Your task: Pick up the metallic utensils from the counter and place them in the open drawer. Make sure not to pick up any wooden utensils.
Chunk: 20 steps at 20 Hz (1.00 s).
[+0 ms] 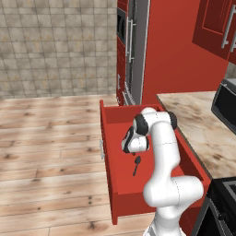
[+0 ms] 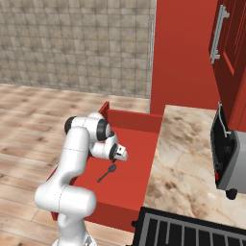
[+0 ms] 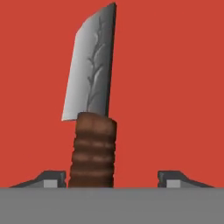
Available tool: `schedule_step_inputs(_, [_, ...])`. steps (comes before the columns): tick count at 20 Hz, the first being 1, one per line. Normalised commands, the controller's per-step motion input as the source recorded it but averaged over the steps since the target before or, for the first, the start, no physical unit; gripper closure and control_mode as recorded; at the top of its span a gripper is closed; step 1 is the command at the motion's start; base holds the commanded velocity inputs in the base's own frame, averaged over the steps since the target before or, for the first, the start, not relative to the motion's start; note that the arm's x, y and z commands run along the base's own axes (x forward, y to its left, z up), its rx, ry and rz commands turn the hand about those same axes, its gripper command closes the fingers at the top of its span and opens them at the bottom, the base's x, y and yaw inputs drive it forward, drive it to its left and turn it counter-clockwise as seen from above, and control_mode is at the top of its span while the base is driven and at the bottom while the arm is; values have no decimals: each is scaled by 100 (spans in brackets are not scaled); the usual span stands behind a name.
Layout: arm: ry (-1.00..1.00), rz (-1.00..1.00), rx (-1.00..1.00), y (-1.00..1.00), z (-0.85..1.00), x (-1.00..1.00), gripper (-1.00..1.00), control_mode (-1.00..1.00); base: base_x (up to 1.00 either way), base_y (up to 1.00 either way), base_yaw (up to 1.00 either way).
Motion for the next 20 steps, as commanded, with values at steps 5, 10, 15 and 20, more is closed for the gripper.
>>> schedule_step_inputs(5, [0, 0, 0, 2, 43, -14, -100, -100, 0, 0, 0])
schedule_step_inputs(10, [0, 0, 0, 0, 88, -47, -100, -100, 0, 0, 0])
schedule_step_inputs(15, [0, 0, 0, 0, 70, -88, -100, -100, 0, 0, 0])
schedule_step_inputs(20, [0, 0, 0, 0, 74, -99, -100, -100, 0, 0, 0])
